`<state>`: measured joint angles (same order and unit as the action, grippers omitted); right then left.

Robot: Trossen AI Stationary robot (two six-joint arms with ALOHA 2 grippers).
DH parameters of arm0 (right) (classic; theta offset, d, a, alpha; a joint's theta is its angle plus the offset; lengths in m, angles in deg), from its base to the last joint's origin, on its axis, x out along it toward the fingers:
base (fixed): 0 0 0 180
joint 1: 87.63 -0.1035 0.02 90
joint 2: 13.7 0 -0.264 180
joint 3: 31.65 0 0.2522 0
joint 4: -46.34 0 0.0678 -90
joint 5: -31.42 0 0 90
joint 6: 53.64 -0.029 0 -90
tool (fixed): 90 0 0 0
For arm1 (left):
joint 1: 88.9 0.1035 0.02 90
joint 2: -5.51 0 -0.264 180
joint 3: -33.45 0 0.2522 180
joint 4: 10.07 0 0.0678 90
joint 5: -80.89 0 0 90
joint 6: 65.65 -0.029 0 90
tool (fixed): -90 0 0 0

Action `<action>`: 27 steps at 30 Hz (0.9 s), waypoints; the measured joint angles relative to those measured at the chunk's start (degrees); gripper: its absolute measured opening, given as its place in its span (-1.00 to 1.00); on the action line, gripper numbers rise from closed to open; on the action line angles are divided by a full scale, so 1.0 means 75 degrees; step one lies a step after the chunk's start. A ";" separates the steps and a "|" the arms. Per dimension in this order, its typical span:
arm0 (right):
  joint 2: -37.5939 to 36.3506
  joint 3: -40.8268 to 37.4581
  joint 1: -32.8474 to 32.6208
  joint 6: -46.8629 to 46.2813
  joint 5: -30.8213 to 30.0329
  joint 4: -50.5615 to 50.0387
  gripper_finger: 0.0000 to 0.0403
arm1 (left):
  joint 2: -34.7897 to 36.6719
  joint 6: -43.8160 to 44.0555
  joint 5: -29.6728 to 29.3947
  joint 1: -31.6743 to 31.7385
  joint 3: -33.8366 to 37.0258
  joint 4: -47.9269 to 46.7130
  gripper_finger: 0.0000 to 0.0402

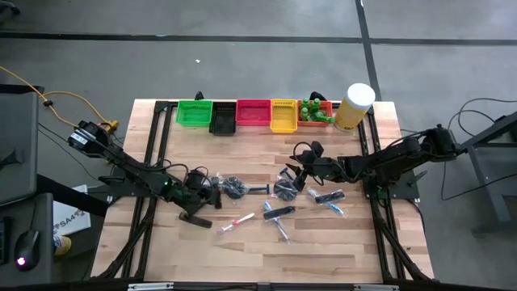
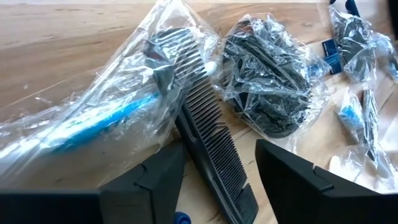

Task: Pick & Place Travel size toiletries
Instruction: Put the black hair comb into the yellow basket

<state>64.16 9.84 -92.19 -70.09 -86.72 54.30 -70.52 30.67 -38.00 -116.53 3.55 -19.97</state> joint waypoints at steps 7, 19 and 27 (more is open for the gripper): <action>0.0000 0.0000 0.0000 -0.0023 0.0001 -0.0003 -0.30 | -0.0015 0.0003 -0.0003 0.0000 0.0022 -0.0148 -0.41; 0.0000 0.0000 0.0000 -0.0026 0.0026 -0.0025 -0.30 | -0.0023 -0.0068 -0.0139 -0.0015 0.0023 -0.0254 -0.92; 0.0000 0.0000 0.0000 -0.0032 0.0098 -0.0114 -0.30 | 0.0128 -0.0566 -0.0196 -0.0017 0.0032 -0.0135 -1.00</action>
<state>64.16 9.84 -92.19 -70.33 -85.99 53.44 -69.56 26.42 -39.47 -116.67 3.79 -20.98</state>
